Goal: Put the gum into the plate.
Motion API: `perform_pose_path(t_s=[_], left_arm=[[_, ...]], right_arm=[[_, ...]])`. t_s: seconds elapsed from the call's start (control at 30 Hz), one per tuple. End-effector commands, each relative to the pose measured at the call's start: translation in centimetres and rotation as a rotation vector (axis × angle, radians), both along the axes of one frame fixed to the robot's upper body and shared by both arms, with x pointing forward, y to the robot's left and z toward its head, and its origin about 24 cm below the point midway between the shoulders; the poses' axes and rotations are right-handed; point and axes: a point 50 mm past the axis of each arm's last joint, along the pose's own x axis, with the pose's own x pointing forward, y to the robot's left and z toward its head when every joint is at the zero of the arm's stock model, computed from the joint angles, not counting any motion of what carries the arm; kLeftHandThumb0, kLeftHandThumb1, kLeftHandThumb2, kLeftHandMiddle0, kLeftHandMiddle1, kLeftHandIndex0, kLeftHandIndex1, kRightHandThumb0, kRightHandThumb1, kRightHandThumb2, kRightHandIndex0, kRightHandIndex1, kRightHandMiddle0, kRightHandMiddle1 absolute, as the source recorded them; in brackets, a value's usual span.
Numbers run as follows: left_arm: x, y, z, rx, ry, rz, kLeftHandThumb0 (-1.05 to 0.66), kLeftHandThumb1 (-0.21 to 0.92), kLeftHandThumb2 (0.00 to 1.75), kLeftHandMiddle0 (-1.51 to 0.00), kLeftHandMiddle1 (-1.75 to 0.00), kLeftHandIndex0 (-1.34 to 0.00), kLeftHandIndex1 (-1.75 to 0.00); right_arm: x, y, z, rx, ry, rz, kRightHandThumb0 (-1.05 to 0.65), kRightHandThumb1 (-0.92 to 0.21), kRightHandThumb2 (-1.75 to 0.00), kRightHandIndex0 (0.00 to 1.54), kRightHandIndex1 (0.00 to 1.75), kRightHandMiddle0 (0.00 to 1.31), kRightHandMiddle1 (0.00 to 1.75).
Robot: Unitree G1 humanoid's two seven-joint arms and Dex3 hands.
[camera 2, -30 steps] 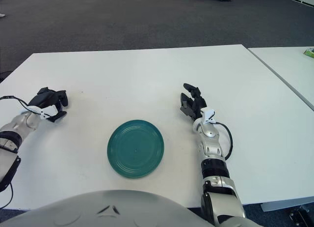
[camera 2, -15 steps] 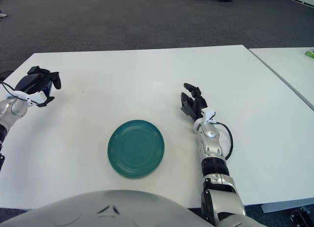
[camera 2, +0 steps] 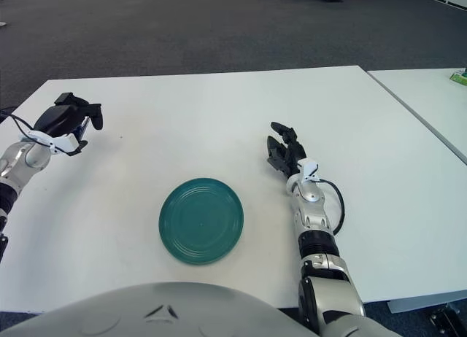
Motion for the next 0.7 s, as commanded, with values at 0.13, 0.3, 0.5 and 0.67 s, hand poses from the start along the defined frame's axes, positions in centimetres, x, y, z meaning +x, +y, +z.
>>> perform_pose_path(t_s=[0.13,0.3,0.5,0.67], left_arm=[[0.0,-0.8,0.2,0.014,-0.011,-0.025,0.42,0.47,1.12,-0.48,-1.75,-0.78,-1.75],[-0.1,-2.5,0.4,0.016,-0.022,-0.076,0.43,0.44,1.16,-0.51,-1.75,-0.77,-1.75],[-0.4,-5.0,0.9,0.01,-0.035,-0.153,0.44,0.41,1.2,-0.53,-1.75,-0.73,-1.75],[-0.7,-7.6,1.1,0.042,-0.03,-0.214,0.41,0.53,1.05,-0.44,-1.75,-0.7,-1.75]], right_arm=[[-1.3,0.2,-2.2,0.057,0.096,-0.001,-0.63,-0.92,-0.68,0.39,0.02,0.01,0.79],[-1.4,0.2,-2.3,0.064,0.089,0.008,-0.61,-0.92,-0.68,0.4,0.03,0.01,0.8],[-1.5,0.6,-2.4,0.051,0.096,0.018,-0.61,-0.92,-0.68,0.39,0.02,0.0,0.79],[-1.5,0.7,-2.4,0.036,0.11,0.011,-0.63,-0.92,-0.67,0.38,0.01,0.0,0.78]])
